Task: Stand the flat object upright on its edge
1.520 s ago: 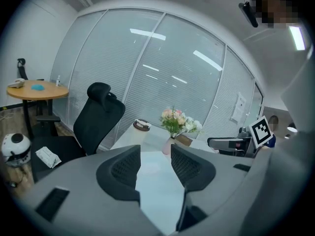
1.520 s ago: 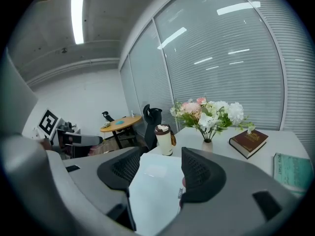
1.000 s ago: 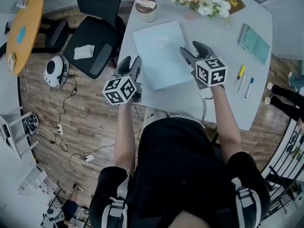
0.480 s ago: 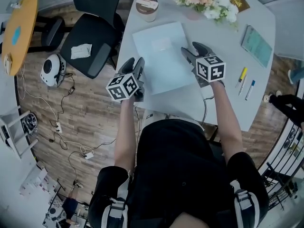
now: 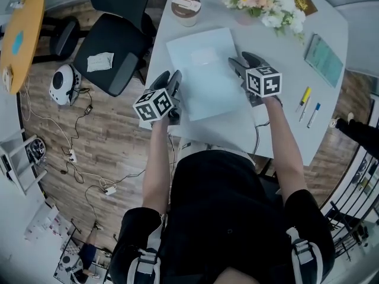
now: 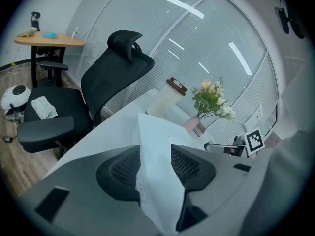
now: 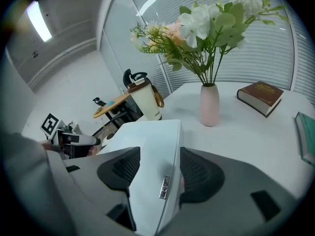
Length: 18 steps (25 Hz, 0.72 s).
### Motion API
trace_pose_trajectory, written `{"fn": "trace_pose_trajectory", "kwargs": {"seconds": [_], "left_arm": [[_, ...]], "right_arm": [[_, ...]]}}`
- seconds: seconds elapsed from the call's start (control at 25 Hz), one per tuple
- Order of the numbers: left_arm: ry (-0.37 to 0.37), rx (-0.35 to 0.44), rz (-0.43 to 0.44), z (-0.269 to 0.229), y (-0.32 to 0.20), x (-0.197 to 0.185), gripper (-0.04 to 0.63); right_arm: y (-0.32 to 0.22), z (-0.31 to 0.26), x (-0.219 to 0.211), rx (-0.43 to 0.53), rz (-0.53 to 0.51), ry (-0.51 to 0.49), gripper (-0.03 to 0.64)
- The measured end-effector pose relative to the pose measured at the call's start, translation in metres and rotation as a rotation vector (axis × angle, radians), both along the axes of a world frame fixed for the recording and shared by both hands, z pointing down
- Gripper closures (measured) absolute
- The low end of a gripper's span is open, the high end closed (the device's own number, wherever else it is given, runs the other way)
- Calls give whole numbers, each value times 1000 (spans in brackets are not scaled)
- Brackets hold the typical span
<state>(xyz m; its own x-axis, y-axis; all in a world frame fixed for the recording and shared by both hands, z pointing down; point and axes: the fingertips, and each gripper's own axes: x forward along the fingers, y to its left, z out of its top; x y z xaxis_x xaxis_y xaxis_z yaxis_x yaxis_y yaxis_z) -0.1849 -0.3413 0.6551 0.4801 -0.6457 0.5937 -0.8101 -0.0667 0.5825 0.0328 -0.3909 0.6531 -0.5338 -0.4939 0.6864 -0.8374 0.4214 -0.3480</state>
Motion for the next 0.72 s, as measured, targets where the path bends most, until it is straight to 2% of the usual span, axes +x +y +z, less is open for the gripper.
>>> {"fn": "trace_pose_trajectory", "kwargs": {"seconds": [0.4,0.72], "left_arm": [[12,-37,9,18,-10,3,400],[82,-65,-6,31,-13,3,391]], "right_arm": [[-8,21,-2,-39,-20,17,353],[-12,33,4,-86,-2,-4,353]]}}
